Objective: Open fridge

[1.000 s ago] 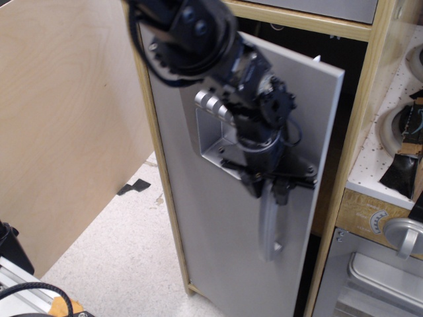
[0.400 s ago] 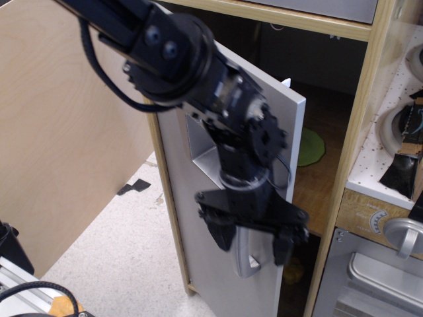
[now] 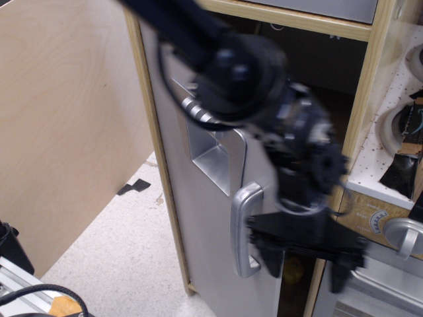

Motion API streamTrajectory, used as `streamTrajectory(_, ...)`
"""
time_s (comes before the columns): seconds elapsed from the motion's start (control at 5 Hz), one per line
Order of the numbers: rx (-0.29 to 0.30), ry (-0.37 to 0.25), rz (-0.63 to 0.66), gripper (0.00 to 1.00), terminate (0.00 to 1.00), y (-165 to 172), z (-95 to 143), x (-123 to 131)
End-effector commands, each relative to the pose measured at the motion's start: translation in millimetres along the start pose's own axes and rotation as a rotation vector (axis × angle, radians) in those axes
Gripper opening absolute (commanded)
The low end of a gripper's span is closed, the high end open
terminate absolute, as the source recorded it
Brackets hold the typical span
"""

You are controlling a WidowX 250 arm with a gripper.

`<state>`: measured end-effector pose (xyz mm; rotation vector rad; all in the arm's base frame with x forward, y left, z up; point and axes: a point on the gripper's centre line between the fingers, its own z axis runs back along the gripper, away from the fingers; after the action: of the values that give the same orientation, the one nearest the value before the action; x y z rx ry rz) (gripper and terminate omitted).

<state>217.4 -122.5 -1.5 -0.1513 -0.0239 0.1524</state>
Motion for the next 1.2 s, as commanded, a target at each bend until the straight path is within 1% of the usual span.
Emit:
streamTrajectory(0.0, -0.024, -0.063, -0.154, 1.00, 0.00, -39, 9, 32)
streamTrajectory(0.2, 0.022, -0.120, -0.231, 1.00, 0.00, -35, 16, 51)
streamTrajectory(0.4, 0.083, -0.208, -0.263, 1.00, 0.00, -33, 28, 59)
streamTrajectory(0.6, 0.160, -0.310, -0.328, 1.00, 0.00, -31, 32, 62)
streamTrajectory(0.8, 0.167, -0.287, -0.330, 1.00, 0.00, -17, 27, 62)
streamTrajectory(1.0, 0.183, -0.239, -0.303, 1.00, 0.00, -3, 28, 56)
